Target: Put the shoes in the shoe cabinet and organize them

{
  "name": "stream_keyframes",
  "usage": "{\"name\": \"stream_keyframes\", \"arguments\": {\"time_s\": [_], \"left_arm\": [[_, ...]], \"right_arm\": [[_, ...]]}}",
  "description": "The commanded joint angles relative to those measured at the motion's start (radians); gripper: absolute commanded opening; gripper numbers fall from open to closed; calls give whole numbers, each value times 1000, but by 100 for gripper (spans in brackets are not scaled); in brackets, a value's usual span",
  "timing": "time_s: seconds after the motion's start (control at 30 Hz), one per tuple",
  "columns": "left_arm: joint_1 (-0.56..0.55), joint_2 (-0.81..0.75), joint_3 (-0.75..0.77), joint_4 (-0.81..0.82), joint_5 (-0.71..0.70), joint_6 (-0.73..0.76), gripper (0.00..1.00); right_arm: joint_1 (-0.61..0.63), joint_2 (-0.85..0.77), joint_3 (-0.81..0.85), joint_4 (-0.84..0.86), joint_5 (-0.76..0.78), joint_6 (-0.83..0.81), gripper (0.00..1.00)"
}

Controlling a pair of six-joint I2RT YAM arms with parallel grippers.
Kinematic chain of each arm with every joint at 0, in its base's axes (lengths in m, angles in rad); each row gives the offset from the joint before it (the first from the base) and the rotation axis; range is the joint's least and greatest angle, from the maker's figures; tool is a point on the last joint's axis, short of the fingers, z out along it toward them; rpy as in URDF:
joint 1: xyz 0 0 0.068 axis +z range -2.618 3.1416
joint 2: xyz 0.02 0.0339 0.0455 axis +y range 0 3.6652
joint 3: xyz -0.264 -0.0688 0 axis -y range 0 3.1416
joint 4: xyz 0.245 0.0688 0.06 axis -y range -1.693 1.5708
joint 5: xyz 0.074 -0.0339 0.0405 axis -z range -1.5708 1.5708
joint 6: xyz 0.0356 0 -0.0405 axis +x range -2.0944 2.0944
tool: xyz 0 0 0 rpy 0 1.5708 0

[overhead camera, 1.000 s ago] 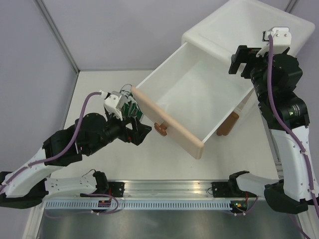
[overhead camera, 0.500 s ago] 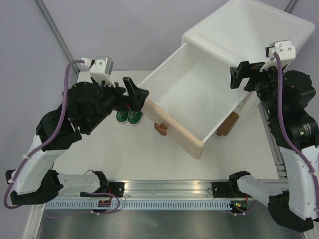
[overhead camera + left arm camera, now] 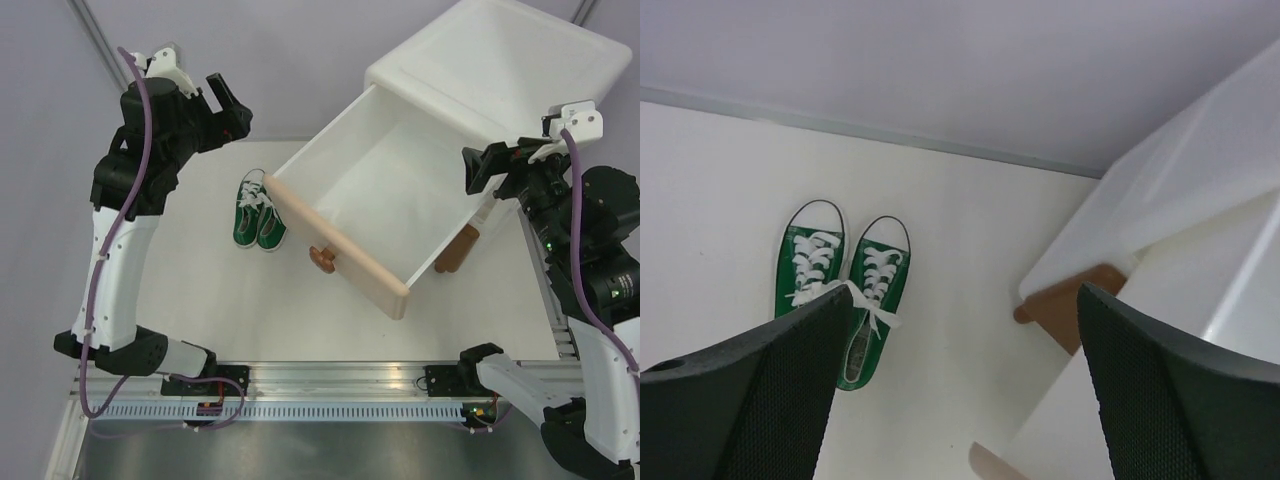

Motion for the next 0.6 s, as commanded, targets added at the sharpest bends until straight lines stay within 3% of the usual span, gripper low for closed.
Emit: {"name": "stream_keyframes", "arguments": {"time_s": [0.0, 0.2, 0.37, 0.57], "left_arm": [[84, 20, -72, 5, 117, -9, 94], [127, 35, -296, 54, 94, 23, 87], [132, 71, -422, 89, 85, 31, 67], [132, 150, -528, 141, 132, 25, 51]], "right_arm": [[1, -10, -26, -162, -15, 48, 98], [-1, -53, 13, -155, -15, 60, 98], [-1, -109, 13, -142, -9, 65, 98], [-1, -165, 4, -139, 5, 80, 98]]}}
